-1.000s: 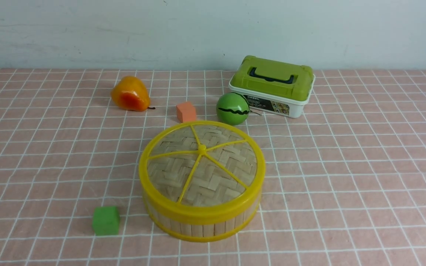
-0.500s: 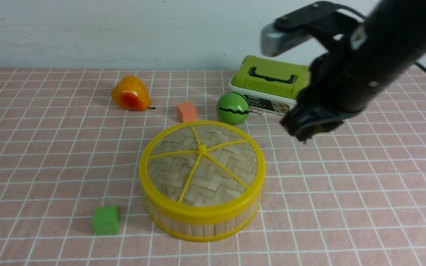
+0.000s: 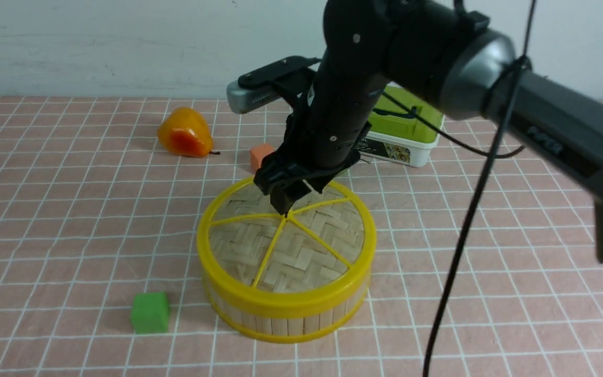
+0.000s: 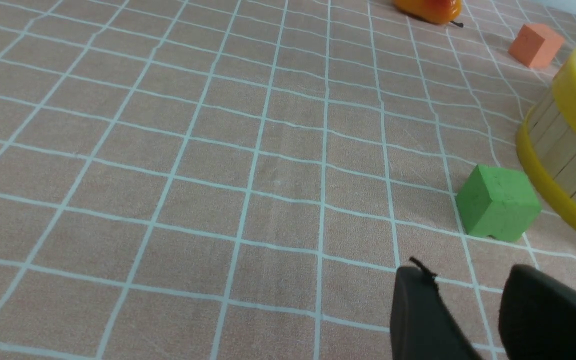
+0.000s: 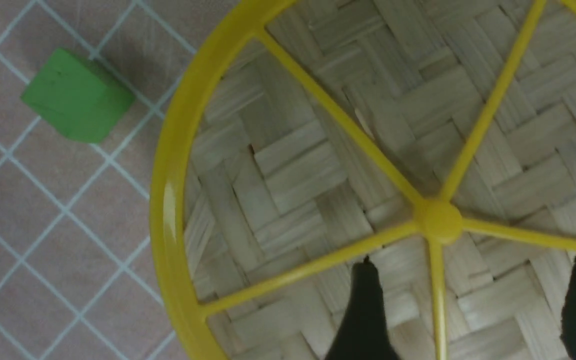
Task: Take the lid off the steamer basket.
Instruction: Use the right arm to lift the lid of the steamer, then use the right arm to place the steamer lid on the table
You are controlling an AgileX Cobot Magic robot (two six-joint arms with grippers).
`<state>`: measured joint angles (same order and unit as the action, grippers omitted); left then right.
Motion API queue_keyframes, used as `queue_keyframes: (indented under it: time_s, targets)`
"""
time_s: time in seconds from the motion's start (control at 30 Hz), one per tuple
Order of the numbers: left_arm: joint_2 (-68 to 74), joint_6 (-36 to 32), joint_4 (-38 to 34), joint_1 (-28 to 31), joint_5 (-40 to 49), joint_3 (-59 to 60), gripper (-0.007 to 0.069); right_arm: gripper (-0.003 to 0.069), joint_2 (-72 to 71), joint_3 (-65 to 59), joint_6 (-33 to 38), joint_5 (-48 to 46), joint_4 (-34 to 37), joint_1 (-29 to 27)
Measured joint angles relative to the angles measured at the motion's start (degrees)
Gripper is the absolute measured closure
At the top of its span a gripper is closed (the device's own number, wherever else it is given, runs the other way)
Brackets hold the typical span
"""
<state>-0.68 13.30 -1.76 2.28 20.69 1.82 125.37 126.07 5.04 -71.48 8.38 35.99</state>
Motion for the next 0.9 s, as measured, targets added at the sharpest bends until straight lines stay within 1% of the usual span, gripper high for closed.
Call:
queue_keyframes:
  time_s: [0.17, 0.27, 0.33, 0.4, 0.43, 0.47, 0.5, 0.6, 0.73, 0.77, 0.8, 0.87, 0.9]
  targets:
    - [0.00, 0.00, 0.00, 0.00, 0.00, 0.00, 0.0386, 0.0204, 4.01, 2.45, -0.07, 1.46, -1.28, 0.00]
    - [0.00, 0.00, 0.00, 0.00, 0.00, 0.00, 0.0386, 0.0257, 5.45, 2.64, -0.07, 1.57, -1.34, 0.00]
    - [0.00, 0.00, 0.00, 0.00, 0.00, 0.00, 0.0386, 0.0332, 5.67, 2.88, 0.01, 1.62, -1.11, 0.00]
    - [0.00, 0.00, 0.00, 0.00, 0.00, 0.00, 0.0386, 0.0434, 5.67, 3.06, 0.50, 1.17, -0.90, 0.00]
    - [0.00, 0.00, 0.00, 0.00, 0.00, 0.00, 0.0386, 0.0514, 5.67, 3.30, 0.87, 0.86, -0.59, 0.00]
    - [0.00, 0.00, 0.00, 0.00, 0.00, 0.00, 0.0386, 0.0564, 5.58, 3.44, 1.13, 0.81, -0.45, 0.00]
    - [0.00, 0.00, 0.00, 0.00, 0.00, 0.00, 0.0386, 0.0590, 5.56, 3.78, 1.61, 0.63, -0.45, 0.06]
    - [0.00, 0.00, 0.00, 0.00, 0.00, 0.00, 0.0386, 0.0581, 4.27, 4.43, 2.95, -0.13, -0.85, 0.06]
    - [0.00, 0.00, 0.00, 0.00, 0.00, 0.00, 0.0386, 0.0581, -2.28, 4.31, 3.82, -0.21, -0.94, 0.01]
    - [0.00, 0.00, 0.00, 0.00, 0.00, 0.00, 0.0386, 0.0581, -7.70, 3.18, 4.02, -0.04, -1.66, 0.01]
    - [0.00, 0.00, 0.00, 0.00, 0.00, 0.00, 0.0386, 0.0581, -8.35, 2.95, 4.02, -0.04, -1.82, 0.01]
    - [0.00, 0.00, 0.00, 0.00, 0.00, 0.00, 0.0386, 0.0581, -17.21, -2.75, 4.20, 0.03, -5.54, 0.01]
    - [0.00, 0.00, 0.00, 0.00, 0.00, 0.00, 0.0386, 0.0581, -18.57, -4.02, 4.20, 0.04, -5.85, -0.05]
